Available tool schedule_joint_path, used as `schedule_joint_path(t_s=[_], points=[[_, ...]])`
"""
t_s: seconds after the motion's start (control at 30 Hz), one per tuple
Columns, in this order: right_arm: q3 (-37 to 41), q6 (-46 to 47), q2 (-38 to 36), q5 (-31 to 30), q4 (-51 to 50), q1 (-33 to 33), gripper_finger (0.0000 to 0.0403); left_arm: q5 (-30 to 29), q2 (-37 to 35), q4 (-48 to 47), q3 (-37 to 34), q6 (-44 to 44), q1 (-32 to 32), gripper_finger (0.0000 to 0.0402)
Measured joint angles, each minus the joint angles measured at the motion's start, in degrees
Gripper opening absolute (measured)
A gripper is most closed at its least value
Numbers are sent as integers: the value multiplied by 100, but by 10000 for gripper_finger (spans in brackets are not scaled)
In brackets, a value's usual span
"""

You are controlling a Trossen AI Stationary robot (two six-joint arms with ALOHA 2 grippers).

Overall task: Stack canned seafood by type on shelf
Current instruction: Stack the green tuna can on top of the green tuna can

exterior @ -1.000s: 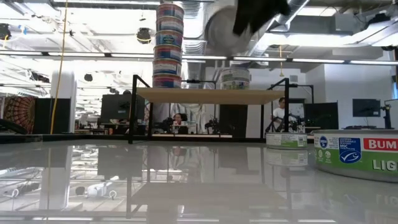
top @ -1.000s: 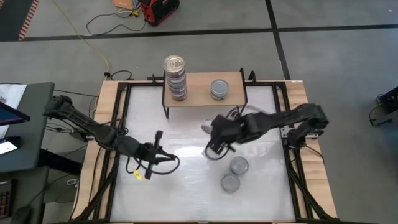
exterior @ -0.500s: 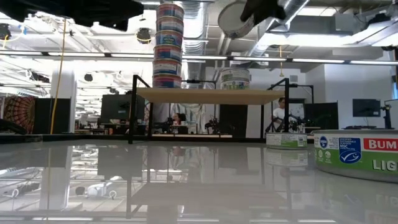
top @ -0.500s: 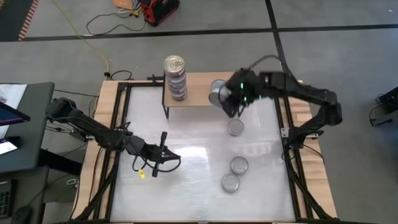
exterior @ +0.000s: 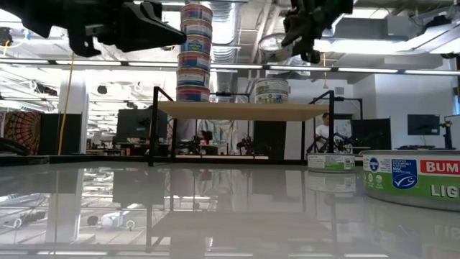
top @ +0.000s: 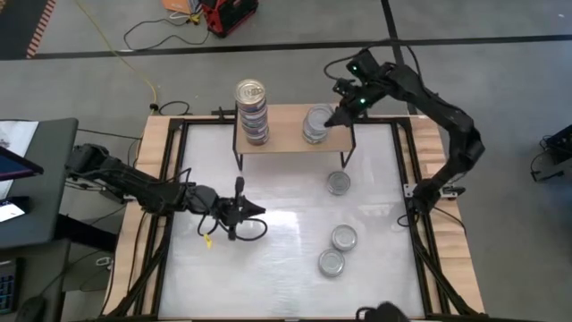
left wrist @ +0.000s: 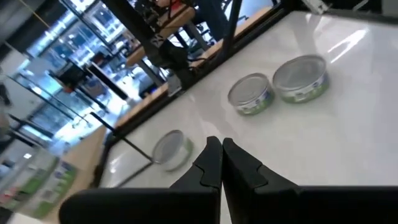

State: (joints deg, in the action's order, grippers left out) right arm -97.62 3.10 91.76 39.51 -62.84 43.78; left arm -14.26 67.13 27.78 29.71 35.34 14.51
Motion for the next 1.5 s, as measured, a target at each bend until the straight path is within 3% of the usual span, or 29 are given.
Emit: schedule_joint_path(t_s=[0.1,0.27,0.57,0.87,1.5], points=[[0,-62,214,396,-326,230,163,2,-2,138,0,319,-66,0],[0,-395,472,395,-730,490,164,0,-2,202,2,407,-240,0],[-123,-448,652,423,-588,745,165,9,-2,150,2,229,-486,0],[-164,-161,698,735,-316,623,166,26,-2,115,2,192,-493,0],[-164,190,698,715,-113,298,166,24,-2,117,2,338,-493,0]])
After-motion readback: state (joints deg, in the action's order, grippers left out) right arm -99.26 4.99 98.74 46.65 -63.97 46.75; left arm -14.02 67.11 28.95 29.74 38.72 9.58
